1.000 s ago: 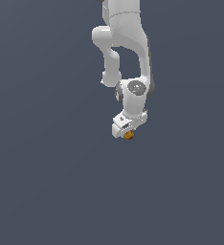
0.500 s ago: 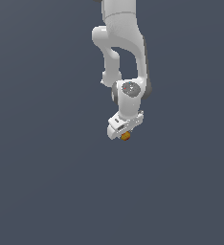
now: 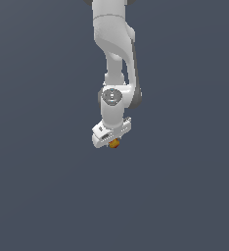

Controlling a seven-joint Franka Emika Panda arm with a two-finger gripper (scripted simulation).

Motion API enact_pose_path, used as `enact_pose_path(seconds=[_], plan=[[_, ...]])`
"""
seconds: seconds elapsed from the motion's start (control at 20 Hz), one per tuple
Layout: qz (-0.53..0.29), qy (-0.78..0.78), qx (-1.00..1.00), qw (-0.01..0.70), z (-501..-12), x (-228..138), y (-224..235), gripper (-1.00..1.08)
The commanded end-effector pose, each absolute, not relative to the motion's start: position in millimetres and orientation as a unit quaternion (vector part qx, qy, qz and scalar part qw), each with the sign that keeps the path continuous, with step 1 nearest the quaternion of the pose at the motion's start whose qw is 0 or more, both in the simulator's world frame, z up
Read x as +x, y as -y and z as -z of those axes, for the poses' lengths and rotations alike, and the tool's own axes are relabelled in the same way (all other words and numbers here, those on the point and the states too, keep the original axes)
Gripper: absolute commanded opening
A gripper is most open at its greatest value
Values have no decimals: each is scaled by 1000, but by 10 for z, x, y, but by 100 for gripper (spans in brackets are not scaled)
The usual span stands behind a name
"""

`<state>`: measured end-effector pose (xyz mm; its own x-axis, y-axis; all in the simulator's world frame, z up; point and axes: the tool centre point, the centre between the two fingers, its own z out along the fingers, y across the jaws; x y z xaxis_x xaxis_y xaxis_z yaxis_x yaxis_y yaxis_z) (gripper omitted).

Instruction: Pick up the object and move it to a goal position.

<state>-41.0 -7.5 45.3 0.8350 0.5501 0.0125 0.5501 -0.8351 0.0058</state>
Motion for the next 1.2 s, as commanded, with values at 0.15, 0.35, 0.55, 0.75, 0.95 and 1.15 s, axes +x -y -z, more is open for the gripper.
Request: enact_pose_path(seconds=[0.15,0.35,0.55,0.75,0.95,1.15], plan=[[-3,-287,958,0,-435,-251,576,-100],[-1,-287,958,0,-429,-166,788,-100],[0,-288,958,0,-426,-118,894,-100],[-4,-293,956,-1,-461,-83,817,-100],[-4,-293,956,-1,-474,-56,864,-100],[-4,-293,956,-1,-510,14,995,-100]])
